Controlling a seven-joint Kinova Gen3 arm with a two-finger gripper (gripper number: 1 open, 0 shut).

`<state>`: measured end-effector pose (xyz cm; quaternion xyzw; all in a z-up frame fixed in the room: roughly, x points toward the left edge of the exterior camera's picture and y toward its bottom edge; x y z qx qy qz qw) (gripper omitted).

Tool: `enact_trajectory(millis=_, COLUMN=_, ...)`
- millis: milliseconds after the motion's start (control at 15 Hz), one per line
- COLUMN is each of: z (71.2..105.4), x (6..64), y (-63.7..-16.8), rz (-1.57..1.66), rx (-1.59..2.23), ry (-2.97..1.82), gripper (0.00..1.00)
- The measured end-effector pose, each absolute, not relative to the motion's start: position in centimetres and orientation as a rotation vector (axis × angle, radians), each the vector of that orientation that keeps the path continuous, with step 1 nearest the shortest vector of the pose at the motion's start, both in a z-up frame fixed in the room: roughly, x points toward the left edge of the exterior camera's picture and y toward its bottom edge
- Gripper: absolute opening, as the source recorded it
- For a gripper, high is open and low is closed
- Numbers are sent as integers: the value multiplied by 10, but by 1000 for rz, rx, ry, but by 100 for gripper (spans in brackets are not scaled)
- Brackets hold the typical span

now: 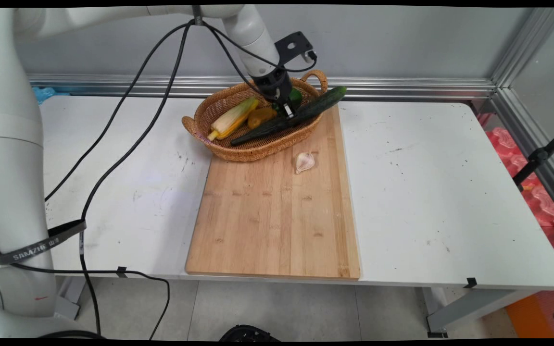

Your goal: Place the picked object in the vegetable basket

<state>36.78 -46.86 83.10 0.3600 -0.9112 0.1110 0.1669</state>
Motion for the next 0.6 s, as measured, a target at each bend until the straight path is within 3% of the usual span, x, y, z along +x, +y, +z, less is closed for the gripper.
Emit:
enact_trajectory(millis=133, z=828, x=372, y=-468, rz=310, rx=1026, ry=-2595, gripper=0)
enact_trajectory(millis=200, z=827, x=373, y=-468, rz=307, rx=1025, ry=-2596, gripper=100)
enact_trajectory(millis=600, z=839, x=381, y=-461, rz=306, rx=973, ry=-2590, gripper=100)
